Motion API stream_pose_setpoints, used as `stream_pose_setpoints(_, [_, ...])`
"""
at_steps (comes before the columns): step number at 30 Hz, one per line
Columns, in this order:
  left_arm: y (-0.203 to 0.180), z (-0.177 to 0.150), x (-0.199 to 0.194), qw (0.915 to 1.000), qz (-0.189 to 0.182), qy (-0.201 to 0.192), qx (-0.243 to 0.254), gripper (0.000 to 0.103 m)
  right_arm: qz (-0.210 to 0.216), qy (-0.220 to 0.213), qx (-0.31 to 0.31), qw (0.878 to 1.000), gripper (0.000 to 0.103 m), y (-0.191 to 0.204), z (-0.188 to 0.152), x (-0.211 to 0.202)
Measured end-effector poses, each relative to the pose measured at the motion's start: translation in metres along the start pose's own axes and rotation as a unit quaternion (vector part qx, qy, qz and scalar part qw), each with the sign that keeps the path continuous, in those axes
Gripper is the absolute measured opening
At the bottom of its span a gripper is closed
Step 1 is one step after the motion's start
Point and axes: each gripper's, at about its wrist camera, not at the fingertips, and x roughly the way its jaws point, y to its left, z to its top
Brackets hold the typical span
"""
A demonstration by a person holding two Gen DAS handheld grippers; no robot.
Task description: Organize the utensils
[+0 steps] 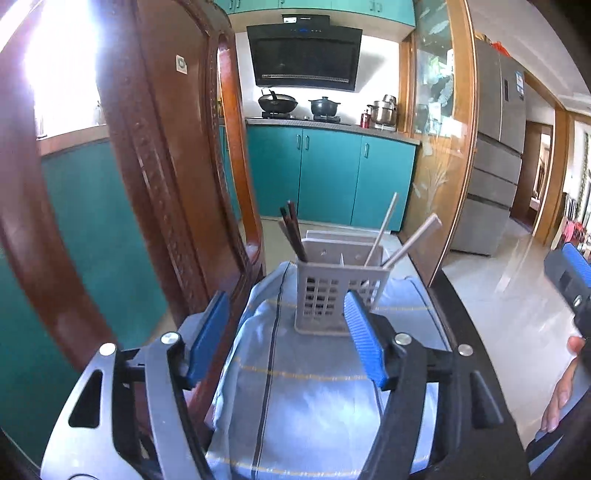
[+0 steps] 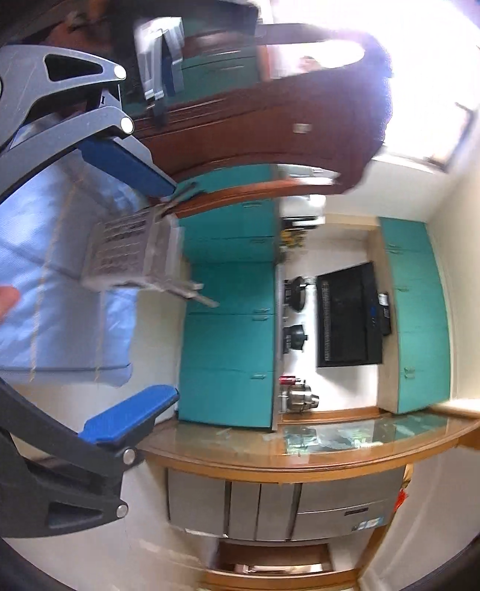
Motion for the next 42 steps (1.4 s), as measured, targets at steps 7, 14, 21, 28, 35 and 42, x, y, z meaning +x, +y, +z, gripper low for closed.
stream_pose_setpoints(7, [-0.009, -0.022, -0.03, 0.9996, 0.006, -0.019, 0.018, 0.091, -0.006, 0.016, -0.003, 1.0, 0.1, 0.0, -0.015, -0.02])
stream_pose_setpoints(14, [-0.02, -0.029, -0.051, 0.9981, 0.008, -0.039, 0.048, 0.099, -0.015, 0.032, -0.002, 0.999, 0.1, -0.001, -0.024, -0.023])
stream_pose_setpoints(21, [-0.027, -0.032, -0.056, 0.9974, 0.003, -0.04, 0.06, 0.099, 0.0, 0.014, -0.019, 1.0, 0.1, 0.008, -0.023, -0.034])
stream_pose_setpoints(28, [-0.028, -0.034, -0.055, 0.9977, 0.003, -0.037, 0.058, 0.099, 0.0, 0.009, -0.023, 1.0, 0.1, 0.009, -0.021, -0.038])
stream_pose_setpoints(35, [-0.027, -0.035, -0.055, 0.9977, 0.006, -0.036, 0.057, 0.099, 0.006, 0.007, -0.016, 1.0, 0.1, 0.008, -0.019, -0.041])
stream_pose_setpoints(42, [-0.03, -0.036, -0.056, 0.9974, 0.003, -0.038, 0.061, 0.099, 0.006, 0.006, -0.016, 1.0, 0.1, 0.008, -0.019, -0.042])
